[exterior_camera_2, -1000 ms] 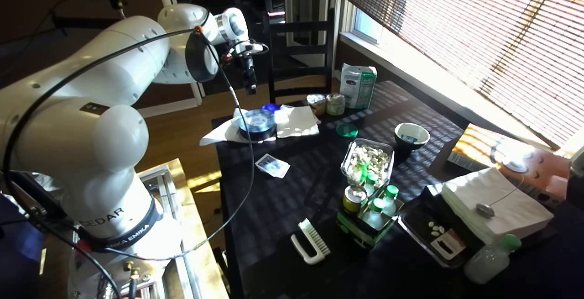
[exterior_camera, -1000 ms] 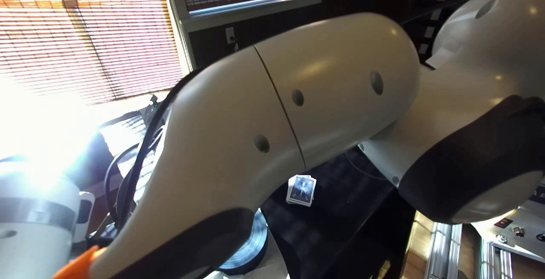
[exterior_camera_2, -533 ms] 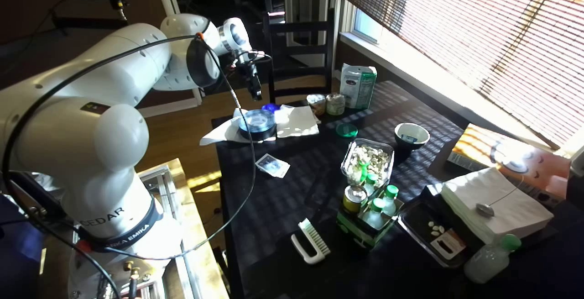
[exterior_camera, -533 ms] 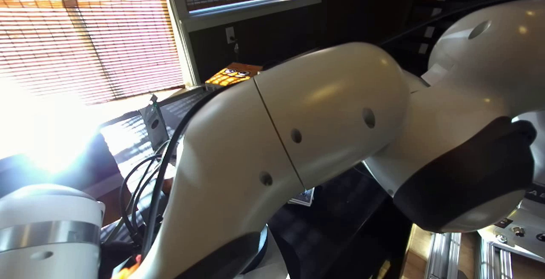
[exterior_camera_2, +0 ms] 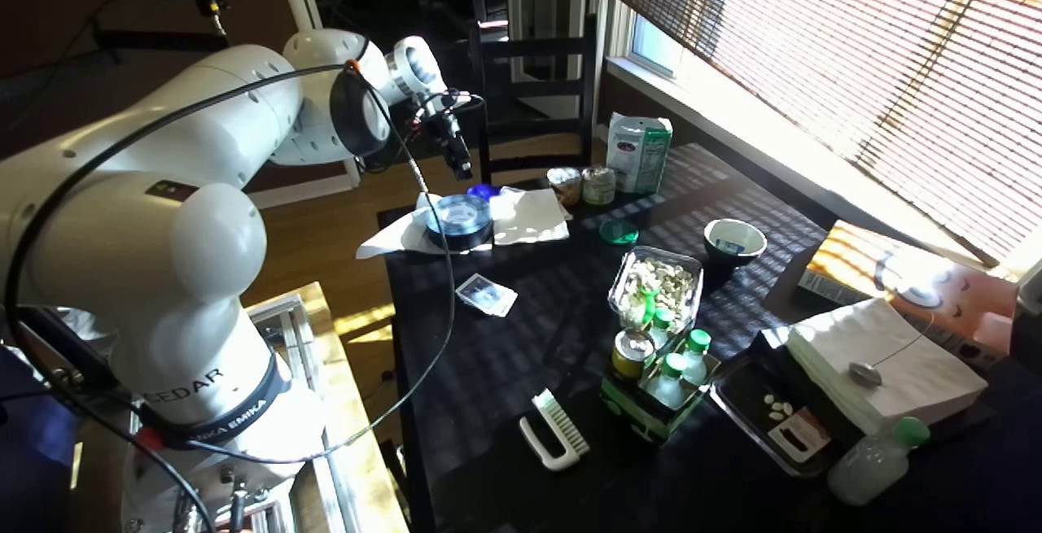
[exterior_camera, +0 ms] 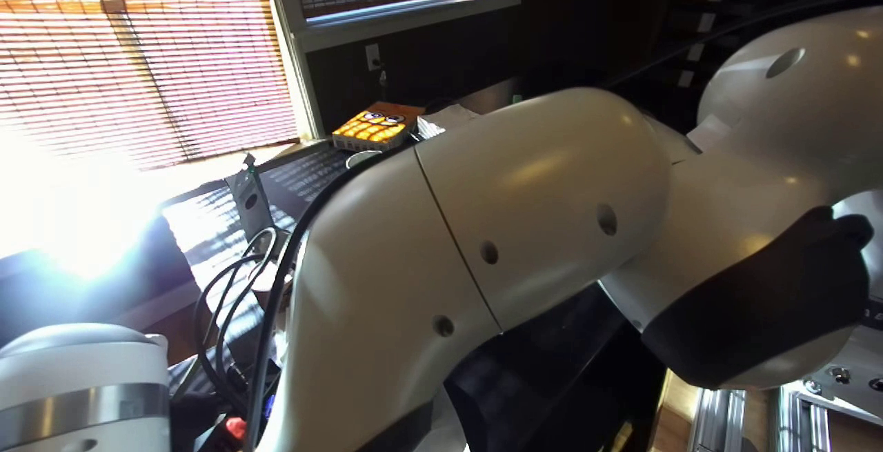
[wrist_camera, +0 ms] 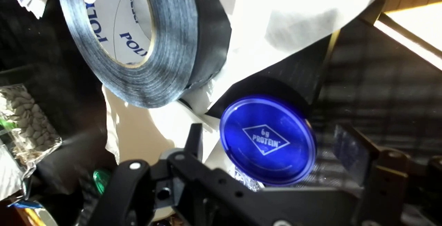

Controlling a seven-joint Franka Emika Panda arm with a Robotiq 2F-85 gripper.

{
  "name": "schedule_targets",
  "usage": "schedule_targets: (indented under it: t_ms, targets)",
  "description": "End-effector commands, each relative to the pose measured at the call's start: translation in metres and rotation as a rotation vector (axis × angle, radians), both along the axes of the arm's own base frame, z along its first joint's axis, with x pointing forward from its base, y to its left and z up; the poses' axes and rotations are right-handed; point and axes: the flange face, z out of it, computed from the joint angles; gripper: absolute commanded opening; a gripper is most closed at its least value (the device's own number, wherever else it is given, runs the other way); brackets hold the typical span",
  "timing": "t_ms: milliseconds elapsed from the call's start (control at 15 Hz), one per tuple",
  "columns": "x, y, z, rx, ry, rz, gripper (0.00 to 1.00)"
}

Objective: Put the blue lid on one container on the left.

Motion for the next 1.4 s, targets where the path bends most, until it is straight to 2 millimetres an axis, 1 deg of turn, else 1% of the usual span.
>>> schedule_targets:
  t_ms: [0,67,200,267,333,400,467,533,600,867,1067,1267,1333]
  targets:
    - [-0.008,0.009,-0.005,-0.018,-0.036,0.041,0.98]
    - [-0.010,0.010,-0.006,-0.019,-0.043,0.047,0.97]
    - [-0.011,0.013,-0.008,-0.020,-0.047,0.069,0.92]
    - [-0.011,0.013,-0.009,-0.021,-0.049,0.076,0.93]
    - [-0.011,0.012,-0.008,-0.029,-0.040,0.079,0.97]
    - [-0.010,0.010,-0.004,-0.034,-0.028,0.077,0.98]
    - [-0.011,0.012,-0.003,-0.014,-0.026,0.055,0.96]
    - [-0.010,0.011,-0.003,-0.015,-0.025,0.058,0.99]
    - [-0.010,0.011,-0.003,-0.016,-0.025,0.059,0.99]
    - [-0.003,0.013,-0.013,0.001,-0.095,0.084,1.00]
    - [0.005,0.005,-0.025,-0.003,-0.116,0.090,1.00]
    - [0.008,-0.002,-0.033,-0.023,-0.120,0.089,1.00]
    - [0.008,-0.003,-0.034,-0.032,-0.119,0.085,0.93]
